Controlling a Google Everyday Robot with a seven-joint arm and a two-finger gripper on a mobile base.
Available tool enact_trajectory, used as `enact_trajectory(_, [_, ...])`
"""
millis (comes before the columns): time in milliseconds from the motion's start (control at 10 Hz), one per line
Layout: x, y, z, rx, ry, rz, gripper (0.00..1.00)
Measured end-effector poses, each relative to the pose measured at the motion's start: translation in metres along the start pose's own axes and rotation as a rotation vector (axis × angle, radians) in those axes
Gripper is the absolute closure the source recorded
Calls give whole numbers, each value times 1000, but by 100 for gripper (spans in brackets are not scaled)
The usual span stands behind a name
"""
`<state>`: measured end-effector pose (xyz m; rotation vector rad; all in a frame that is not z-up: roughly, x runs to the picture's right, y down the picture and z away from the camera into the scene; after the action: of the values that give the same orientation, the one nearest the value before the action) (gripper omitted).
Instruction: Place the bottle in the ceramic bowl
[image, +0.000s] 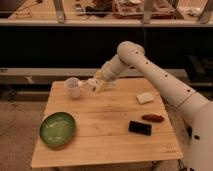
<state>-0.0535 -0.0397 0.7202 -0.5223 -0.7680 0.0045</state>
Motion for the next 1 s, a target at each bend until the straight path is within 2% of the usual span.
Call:
enact_trajectory(100, [-37, 9, -12, -11, -65, -92, 100])
enact_trajectory(300, [-68, 19, -25, -19, -120, -176, 100])
enact_trajectory(500, [-71, 21, -27, -22, -130, -185, 100])
enact_trajectory(700, [-79, 29, -25, -51, -157, -206, 100])
enact_trajectory(800, [-110, 52, -13, -122, -220, -293, 100])
enact_trajectory(1000, [-161, 97, 16, -235, -313, -442, 100])
